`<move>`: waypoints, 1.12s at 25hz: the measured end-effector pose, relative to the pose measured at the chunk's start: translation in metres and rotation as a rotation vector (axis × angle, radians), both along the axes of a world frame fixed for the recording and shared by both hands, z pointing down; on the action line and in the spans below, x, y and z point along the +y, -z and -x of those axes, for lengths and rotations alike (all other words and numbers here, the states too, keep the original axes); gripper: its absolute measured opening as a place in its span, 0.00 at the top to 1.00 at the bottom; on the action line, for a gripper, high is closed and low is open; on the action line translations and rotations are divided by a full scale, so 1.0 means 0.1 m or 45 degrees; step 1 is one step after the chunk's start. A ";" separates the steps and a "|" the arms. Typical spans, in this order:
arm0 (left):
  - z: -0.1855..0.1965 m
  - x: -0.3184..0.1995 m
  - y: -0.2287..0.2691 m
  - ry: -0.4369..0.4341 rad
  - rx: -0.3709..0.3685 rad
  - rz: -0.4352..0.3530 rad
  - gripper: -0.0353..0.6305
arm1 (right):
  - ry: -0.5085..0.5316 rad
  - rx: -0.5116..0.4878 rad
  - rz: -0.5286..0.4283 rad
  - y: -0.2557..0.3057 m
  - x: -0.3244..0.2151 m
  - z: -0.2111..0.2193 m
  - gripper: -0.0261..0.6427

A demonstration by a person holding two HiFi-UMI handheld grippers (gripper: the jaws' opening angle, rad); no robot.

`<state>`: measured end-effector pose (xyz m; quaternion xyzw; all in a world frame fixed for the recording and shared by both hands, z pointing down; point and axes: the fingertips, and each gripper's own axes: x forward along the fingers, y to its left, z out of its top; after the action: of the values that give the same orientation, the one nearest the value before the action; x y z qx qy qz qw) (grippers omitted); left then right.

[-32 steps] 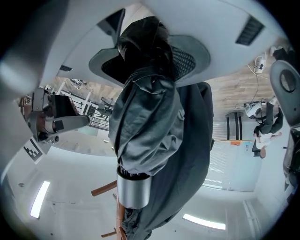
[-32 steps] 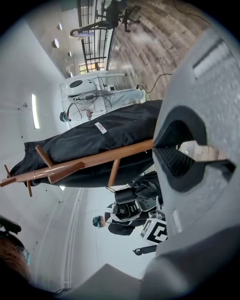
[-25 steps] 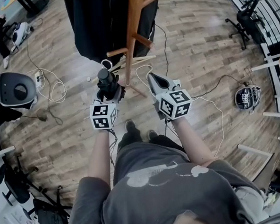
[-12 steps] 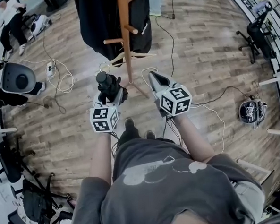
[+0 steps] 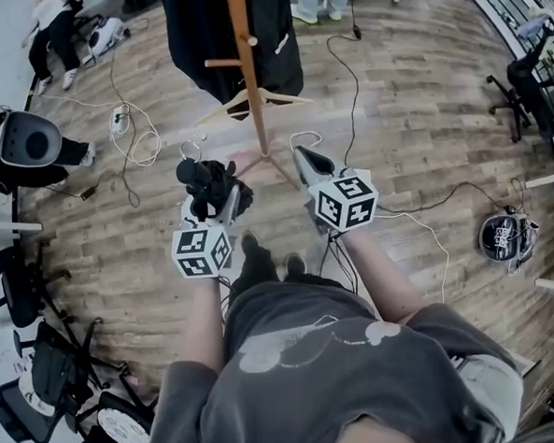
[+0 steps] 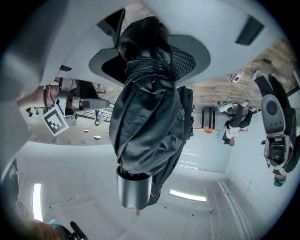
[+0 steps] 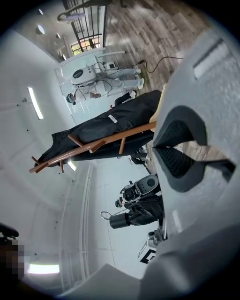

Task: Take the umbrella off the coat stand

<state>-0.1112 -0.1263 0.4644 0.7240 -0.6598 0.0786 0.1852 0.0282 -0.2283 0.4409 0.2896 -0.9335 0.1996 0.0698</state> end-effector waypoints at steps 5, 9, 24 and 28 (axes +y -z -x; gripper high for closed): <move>-0.06 0.11 0.07 0.030 -0.003 0.009 0.54 | 0.033 -0.016 0.033 -0.06 0.06 -0.05 0.96; -0.09 0.14 0.08 0.028 0.013 -0.010 0.54 | 0.047 -0.001 0.040 -0.12 0.06 -0.04 0.96; 0.07 1.05 -0.11 -0.001 0.095 -0.023 0.54 | 0.012 0.045 0.008 -0.10 0.80 0.18 0.96; 0.13 1.41 -0.08 -0.001 0.096 -0.037 0.54 | -0.024 0.034 -0.010 0.01 1.13 0.09 0.96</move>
<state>-0.1243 0.0145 0.4725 0.7292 -0.6533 0.0417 0.1993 0.0194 -0.1157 0.4399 0.3015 -0.9305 0.1927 0.0790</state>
